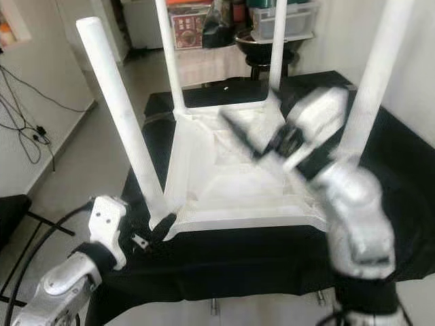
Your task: Building children table
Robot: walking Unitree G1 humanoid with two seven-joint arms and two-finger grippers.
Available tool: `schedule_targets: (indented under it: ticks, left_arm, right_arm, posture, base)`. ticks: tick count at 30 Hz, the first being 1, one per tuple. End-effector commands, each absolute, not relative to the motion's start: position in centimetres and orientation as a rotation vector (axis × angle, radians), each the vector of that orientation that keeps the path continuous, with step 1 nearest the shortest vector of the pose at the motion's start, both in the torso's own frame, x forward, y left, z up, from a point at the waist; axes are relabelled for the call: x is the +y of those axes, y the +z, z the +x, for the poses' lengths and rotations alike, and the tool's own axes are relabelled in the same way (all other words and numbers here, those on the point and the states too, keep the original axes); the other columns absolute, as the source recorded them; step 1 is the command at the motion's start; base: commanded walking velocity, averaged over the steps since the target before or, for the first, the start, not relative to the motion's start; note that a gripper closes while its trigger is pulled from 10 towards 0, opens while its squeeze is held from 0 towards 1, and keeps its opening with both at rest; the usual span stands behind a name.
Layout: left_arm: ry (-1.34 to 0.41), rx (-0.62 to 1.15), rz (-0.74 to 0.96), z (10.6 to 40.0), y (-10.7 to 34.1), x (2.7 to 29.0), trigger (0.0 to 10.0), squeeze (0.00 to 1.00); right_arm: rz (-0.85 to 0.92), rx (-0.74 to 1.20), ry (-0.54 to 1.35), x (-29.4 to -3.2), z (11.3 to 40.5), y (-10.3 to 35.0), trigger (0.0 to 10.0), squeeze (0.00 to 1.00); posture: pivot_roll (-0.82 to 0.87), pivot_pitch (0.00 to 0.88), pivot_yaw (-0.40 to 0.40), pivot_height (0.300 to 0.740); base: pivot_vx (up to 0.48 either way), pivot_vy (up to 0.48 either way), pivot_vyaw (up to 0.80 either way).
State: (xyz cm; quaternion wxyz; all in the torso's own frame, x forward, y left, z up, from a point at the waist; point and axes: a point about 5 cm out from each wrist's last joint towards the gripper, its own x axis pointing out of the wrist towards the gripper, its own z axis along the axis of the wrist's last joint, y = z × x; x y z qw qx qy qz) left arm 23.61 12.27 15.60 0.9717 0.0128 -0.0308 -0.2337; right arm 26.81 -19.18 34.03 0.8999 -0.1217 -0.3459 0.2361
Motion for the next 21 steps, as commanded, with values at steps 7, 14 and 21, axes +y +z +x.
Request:
schedule_targets:
  ticks: [7, 14, 21]
  left_arm:
    - [-0.443, -0.069, 0.025, 24.0, 15.5, 12.7, 10.0, 0.0]
    - [-0.405, -0.086, 0.016, 24.1, 15.7, 13.0, 10.0, 0.0]
    - [-0.37, -0.094, 0.012, 24.2, 15.7, 13.3, 10.0, 0.0]
  right_arm:
    - [-0.392, -0.892, -0.053, -24.5, 25.9, 39.8, 10.0, 0.0]
    - [-0.399, -0.868, -0.171, -25.9, 26.1, 40.1, 10.0, 0.0]
    - [-0.417, -0.812, -0.252, -26.9, 27.0, 39.1, 10.0, 0.0]
  posture:
    - [-0.13, 0.021, 0.093, 0.74]
    - [-0.13, 0.021, 0.087, 0.74]
    - [-0.13, 0.023, 0.083, 0.74]
  base:
    - [0.0, 0.0, 0.0]
    - [0.0, 0.0, 0.0]
    - [0.0, 0.0, 0.0]
